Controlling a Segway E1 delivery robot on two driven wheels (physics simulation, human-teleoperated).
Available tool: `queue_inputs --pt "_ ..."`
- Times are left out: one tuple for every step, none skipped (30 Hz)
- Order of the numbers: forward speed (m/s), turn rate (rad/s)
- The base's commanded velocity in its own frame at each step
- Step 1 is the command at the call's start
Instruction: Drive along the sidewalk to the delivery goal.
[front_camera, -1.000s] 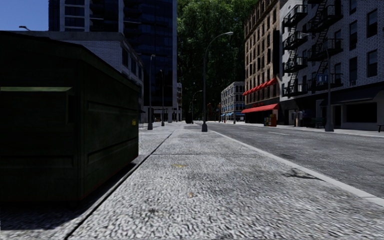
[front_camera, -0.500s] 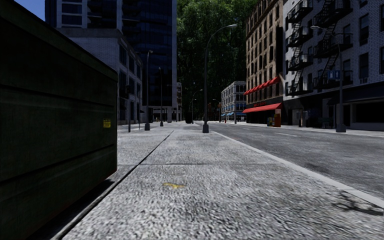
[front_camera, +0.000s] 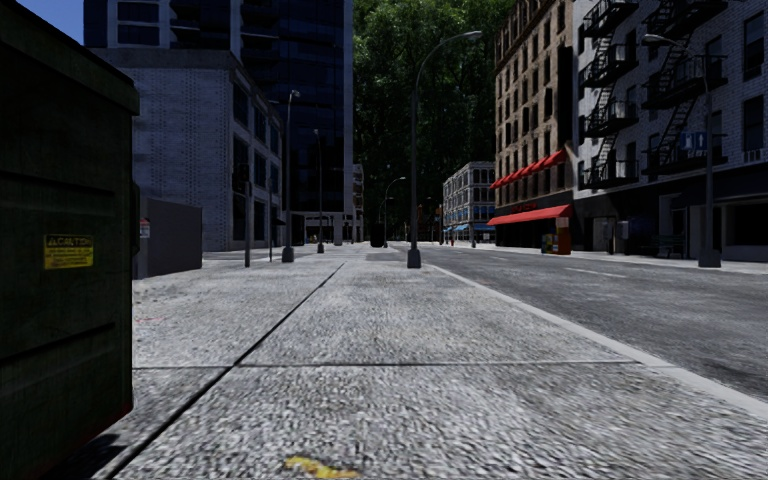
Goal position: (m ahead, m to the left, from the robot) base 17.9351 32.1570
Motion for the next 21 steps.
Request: queue_inputs --pt "2.00 0.00" --pt "2.00 0.00" --pt "2.00 0.00" --pt "2.00 0.00" --pt "2.00 0.00" --pt "2.00 0.00" --pt "2.00 0.00" --pt "2.00 0.00" --pt "2.00 0.00" --pt "2.00 0.00" --pt "2.00 0.00" --pt "2.00 0.00" --pt "2.00 0.00" --pt "2.00 0.00" --pt "2.00 0.00" --pt "2.00 0.00" --pt "2.00 0.00" --pt "2.00 0.00" --pt "2.00 0.00" --pt "2.00 0.00" --pt "2.00 0.00"
